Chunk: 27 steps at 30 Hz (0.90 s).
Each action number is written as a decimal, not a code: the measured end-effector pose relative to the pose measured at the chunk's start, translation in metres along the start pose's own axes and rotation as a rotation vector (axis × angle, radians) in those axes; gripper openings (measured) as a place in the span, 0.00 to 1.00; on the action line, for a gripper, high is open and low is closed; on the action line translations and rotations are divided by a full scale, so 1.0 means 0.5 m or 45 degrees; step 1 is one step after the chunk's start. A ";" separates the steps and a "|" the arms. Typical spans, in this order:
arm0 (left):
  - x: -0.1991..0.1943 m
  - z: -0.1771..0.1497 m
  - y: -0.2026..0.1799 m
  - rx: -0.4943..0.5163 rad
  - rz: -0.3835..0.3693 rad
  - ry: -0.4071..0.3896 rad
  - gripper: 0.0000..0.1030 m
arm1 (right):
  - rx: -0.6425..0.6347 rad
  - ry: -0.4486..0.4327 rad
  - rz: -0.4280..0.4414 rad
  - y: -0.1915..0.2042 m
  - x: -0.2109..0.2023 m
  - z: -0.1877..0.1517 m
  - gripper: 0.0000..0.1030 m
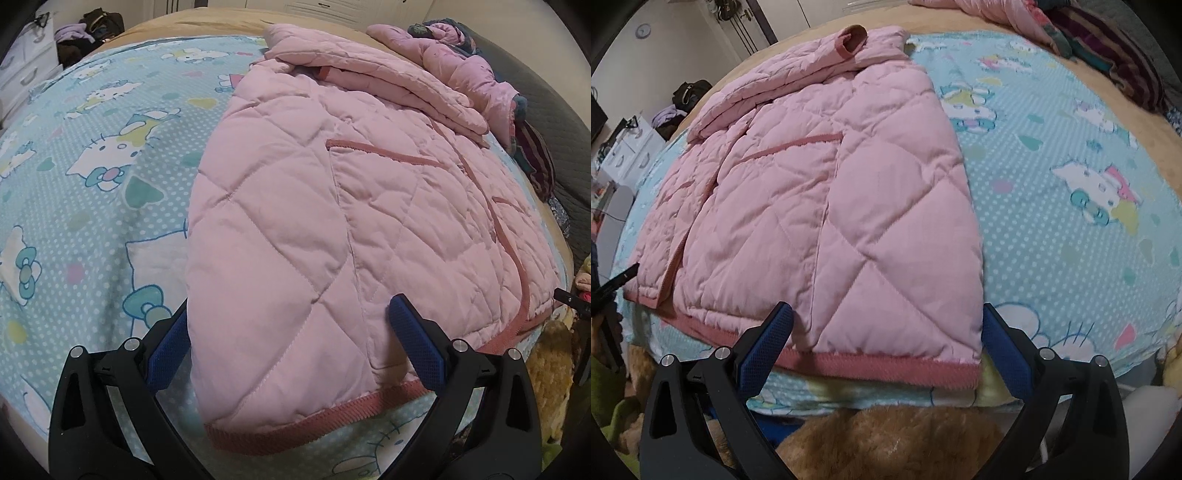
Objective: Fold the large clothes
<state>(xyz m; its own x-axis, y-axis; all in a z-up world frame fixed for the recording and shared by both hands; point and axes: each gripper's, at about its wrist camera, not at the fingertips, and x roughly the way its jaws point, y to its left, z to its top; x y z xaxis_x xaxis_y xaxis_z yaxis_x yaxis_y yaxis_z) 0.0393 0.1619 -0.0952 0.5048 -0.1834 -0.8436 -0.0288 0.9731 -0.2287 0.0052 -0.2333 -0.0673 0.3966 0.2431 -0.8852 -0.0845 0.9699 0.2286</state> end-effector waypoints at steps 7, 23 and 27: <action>-0.001 0.000 0.001 -0.004 -0.009 0.005 0.91 | -0.018 -0.073 0.075 0.006 -0.029 0.003 0.50; -0.047 0.012 0.001 -0.038 -0.086 -0.055 0.20 | -0.061 -0.395 0.267 0.043 -0.139 0.097 0.18; -0.085 0.036 -0.023 0.001 -0.107 -0.131 0.13 | -0.059 -0.413 0.265 0.048 -0.145 0.106 0.18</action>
<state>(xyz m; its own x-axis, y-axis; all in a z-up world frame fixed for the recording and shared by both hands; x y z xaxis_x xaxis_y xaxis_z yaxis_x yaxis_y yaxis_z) 0.0338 0.1609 -0.0478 0.5913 -0.2490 -0.7671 0.0179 0.9550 -0.2961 0.0230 -0.2283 0.0238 0.6347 0.4246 -0.6457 -0.2318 0.9016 0.3651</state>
